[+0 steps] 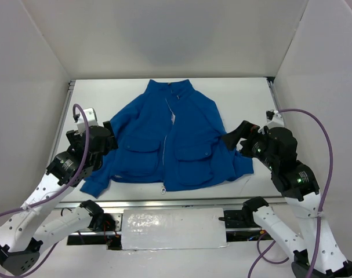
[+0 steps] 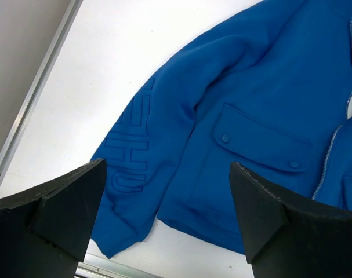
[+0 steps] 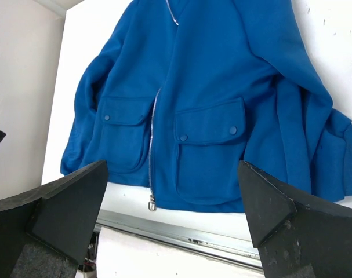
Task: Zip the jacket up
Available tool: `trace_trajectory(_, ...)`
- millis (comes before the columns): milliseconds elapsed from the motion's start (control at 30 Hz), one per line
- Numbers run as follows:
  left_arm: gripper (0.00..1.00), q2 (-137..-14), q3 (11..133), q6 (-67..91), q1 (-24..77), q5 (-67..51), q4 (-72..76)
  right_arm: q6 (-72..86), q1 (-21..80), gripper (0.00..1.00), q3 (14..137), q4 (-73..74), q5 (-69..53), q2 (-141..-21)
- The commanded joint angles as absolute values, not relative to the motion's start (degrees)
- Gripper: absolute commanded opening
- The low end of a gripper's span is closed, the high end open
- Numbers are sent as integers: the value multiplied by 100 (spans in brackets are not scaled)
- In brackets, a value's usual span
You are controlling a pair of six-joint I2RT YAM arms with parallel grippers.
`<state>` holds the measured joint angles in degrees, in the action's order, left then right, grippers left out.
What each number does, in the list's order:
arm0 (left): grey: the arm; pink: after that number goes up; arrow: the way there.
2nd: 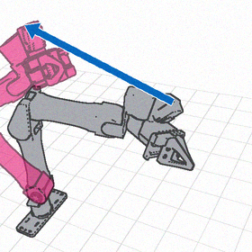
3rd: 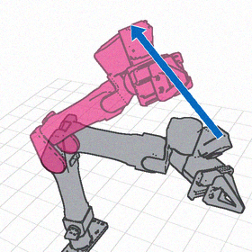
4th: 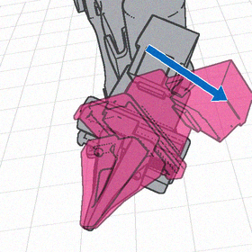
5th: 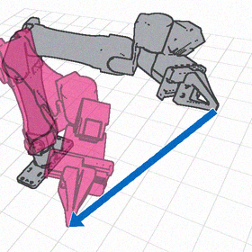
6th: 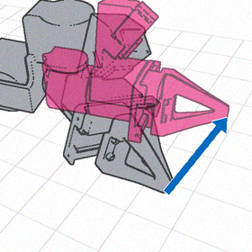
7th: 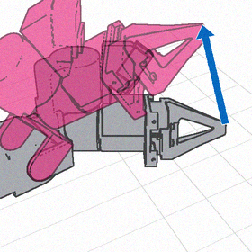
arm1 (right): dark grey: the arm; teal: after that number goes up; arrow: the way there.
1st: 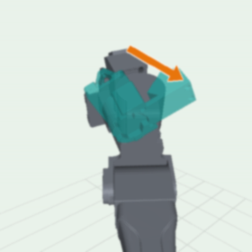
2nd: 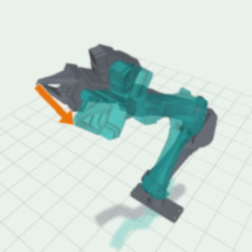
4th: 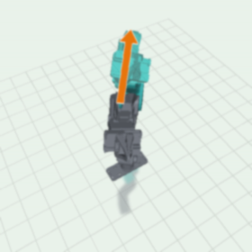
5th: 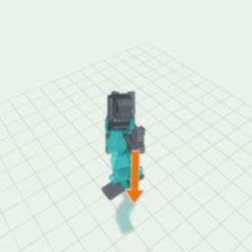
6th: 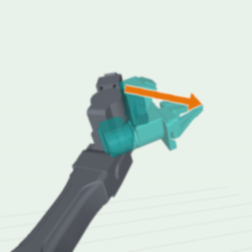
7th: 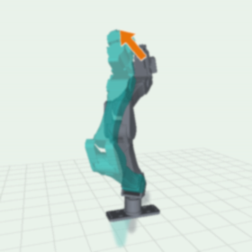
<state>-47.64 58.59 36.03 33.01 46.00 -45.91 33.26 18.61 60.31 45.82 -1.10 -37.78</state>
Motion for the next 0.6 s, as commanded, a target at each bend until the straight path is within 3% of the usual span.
trace_trajectory(0, 99, -4685, 5845, 3480, 3261, 4579, -4421, 3393, 1898, 100, 6143, 4192, -71, -3771)
trace_trajectory(333, 99, -4667, 5871, 3586, 3261, 4518, -4474, 3331, 1898, 100, 6135, 4113, -105, -3630)
trace_trajectory(433, 99, -4632, 5923, 3612, 3261, 4299, -4404, 3164, 1898, 100, 6038, 3772, -780, -3691)
trace_trajectory(567, 99, -4658, 5985, 3700, 3261, 3754, -4245, 3418, 2485, 100, 6100, 3587, -1004, -4628)
